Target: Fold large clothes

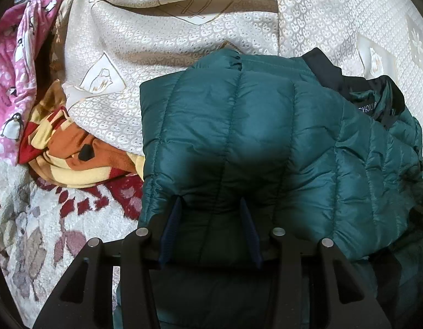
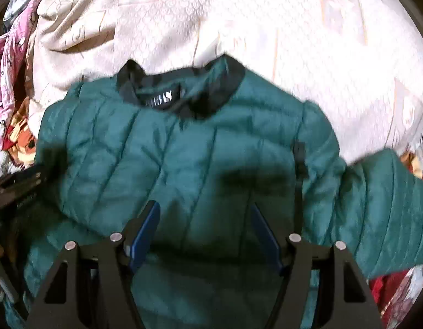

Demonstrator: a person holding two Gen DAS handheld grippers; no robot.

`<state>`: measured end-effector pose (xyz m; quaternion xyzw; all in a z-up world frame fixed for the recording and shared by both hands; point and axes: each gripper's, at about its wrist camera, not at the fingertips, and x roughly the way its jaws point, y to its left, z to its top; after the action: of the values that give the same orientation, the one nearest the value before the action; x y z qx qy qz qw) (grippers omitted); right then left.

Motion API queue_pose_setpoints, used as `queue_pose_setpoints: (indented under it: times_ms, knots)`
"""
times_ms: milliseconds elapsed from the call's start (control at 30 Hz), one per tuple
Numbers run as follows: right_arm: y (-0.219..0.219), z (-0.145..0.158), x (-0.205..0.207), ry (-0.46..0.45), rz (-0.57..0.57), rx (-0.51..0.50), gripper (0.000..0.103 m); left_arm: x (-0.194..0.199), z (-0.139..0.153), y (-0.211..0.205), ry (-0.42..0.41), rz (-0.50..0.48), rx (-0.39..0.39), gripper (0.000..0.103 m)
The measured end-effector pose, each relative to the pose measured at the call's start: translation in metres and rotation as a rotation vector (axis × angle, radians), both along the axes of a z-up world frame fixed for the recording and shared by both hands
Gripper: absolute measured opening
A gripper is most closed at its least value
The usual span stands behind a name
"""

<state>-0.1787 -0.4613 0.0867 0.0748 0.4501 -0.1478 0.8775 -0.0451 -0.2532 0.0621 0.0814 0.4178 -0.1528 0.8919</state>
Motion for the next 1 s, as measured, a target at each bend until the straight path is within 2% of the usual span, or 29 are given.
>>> queue_pose_setpoints:
  times_ms: [133,267,400,500,600,700,833,1000]
  knots:
    - [-0.010,-0.031,0.020,0.075,-0.035,0.011,0.071,-0.002,0.001,-0.003,-0.003,-0.004,0.004,0.028]
    - [-0.011,-0.032,0.031,0.087,-0.050,0.009,0.072,-0.004,0.003,-0.003,-0.002,-0.010,0.002,0.030]
    - [-0.003,-0.014,0.014,0.051,-0.046,0.006,0.072,-0.015,0.017,0.003,-0.017,-0.008,-0.039,0.030]
    - [0.004,0.003,-0.007,0.006,-0.035,0.025,0.073,-0.026,0.028,0.003,-0.056,-0.005,-0.028,0.030]
    - [0.011,0.018,-0.030,-0.023,-0.032,0.024,0.082,-0.045,0.039,0.001,-0.097,-0.031,-0.019,0.030]
    - [0.006,0.028,-0.053,-0.053,-0.054,0.029,0.085,-0.064,0.050,-0.001,-0.117,-0.062,-0.029,0.030]
    - [0.002,0.034,-0.066,-0.076,-0.085,0.059,0.086,-0.083,0.063,0.000,-0.133,-0.078,-0.049,0.030]
    - [0.007,0.041,-0.072,-0.088,-0.091,0.042,0.086,-0.101,0.076,0.000,-0.157,-0.083,-0.048,0.030]
